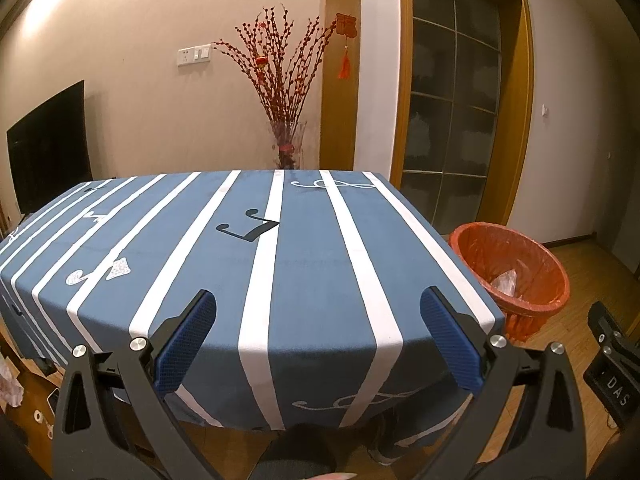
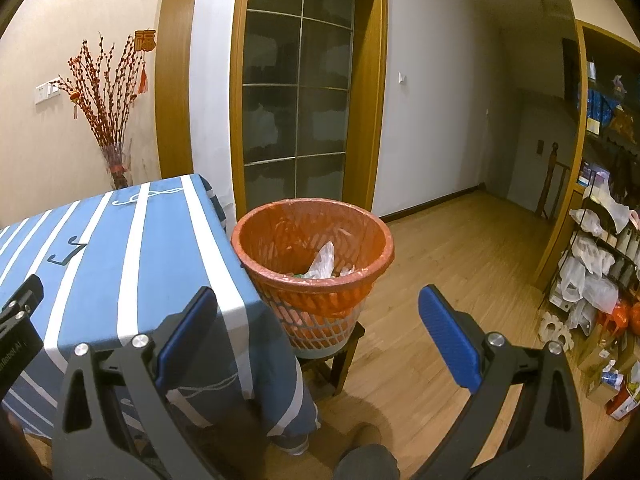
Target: Collect trash
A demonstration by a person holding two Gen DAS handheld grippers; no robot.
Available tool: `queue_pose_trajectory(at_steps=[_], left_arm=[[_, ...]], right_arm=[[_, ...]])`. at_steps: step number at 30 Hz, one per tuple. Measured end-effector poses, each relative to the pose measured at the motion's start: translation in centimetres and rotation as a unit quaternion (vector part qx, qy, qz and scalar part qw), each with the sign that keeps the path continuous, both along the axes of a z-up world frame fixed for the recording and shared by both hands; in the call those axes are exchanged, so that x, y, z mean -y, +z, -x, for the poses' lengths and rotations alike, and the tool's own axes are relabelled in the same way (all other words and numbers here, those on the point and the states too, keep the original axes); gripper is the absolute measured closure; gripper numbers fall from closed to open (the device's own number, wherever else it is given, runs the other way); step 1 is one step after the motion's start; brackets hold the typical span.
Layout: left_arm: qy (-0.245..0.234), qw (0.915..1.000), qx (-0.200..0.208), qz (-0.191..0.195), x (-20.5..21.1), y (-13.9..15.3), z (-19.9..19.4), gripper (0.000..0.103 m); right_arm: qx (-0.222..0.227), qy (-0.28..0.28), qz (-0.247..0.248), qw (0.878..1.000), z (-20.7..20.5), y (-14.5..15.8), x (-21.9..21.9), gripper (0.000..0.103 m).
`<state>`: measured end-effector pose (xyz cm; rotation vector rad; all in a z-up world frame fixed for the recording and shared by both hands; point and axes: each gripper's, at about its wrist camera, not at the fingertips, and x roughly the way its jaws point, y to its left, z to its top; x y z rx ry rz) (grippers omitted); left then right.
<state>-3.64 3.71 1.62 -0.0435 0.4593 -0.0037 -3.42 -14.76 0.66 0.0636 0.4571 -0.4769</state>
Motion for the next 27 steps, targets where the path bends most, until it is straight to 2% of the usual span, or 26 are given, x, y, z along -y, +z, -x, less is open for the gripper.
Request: queue_pose_trajectory(at_steps=[16, 27], left_arm=[[0.012, 0.9997, 0.019, 0.006, -0.15, 0.73, 0.82, 0.003], [0.012, 0.9998, 0.018, 0.007, 0.08, 0.83, 1.00, 0.003]], right_arm=[[0.006, 0.001, 0.004, 1.000, 0.36, 0.31, -0.21, 0.005], [0.002, 0.001, 0.004, 1.000, 0.30, 0.43, -0.25, 0.005]])
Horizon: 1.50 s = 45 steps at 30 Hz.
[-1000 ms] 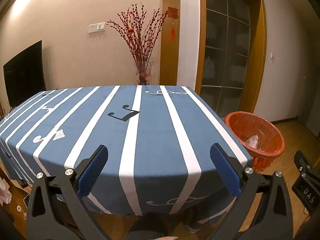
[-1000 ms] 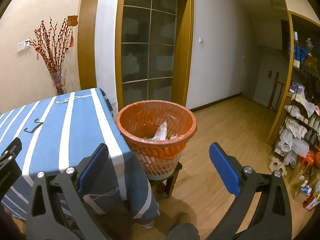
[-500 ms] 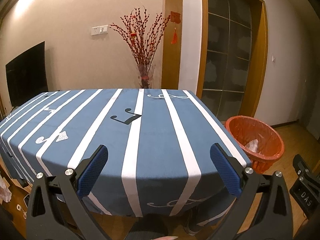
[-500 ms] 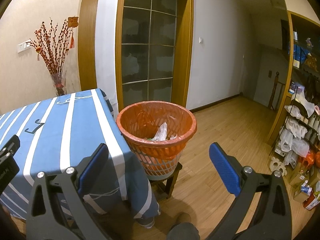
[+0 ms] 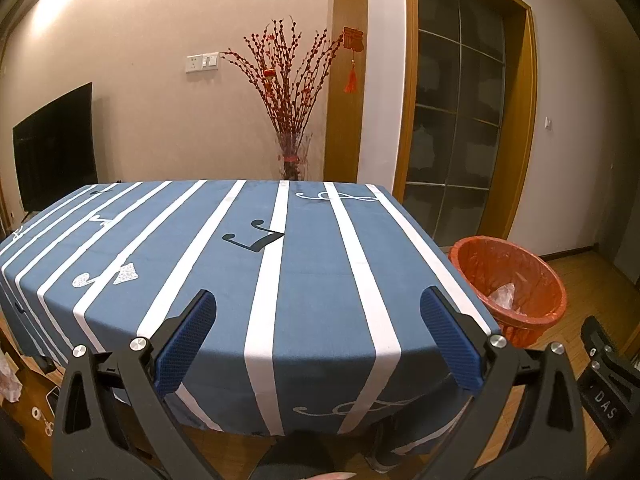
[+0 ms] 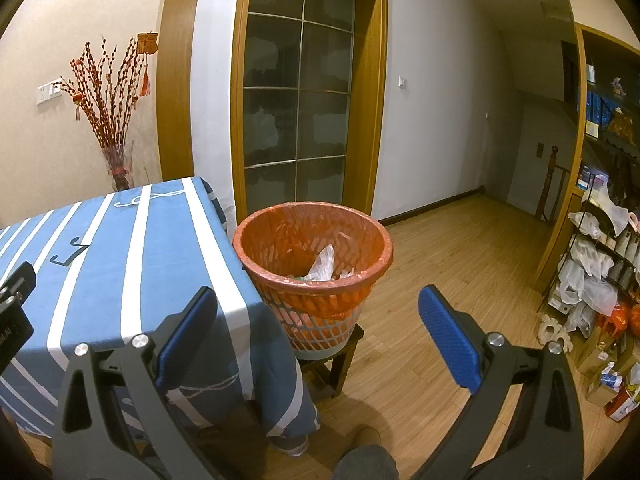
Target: Collect trash
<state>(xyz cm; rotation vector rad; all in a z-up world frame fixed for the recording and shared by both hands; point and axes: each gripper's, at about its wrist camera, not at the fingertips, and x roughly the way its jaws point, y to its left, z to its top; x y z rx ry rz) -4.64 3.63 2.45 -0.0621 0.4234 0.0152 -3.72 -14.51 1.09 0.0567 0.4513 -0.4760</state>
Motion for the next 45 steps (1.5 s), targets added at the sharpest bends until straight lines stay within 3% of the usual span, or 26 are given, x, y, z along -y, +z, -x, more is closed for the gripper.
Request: queue_pose_trajectory(at_steps=[45], left_arm=[[-0.003, 0.9997, -0.023, 0.007, -0.44, -0.94, -0.83, 0.003]], right_arm=[[-0.017, -0.001, -0.004, 1.000, -0.55, -0.75, 0.02, 0.005]])
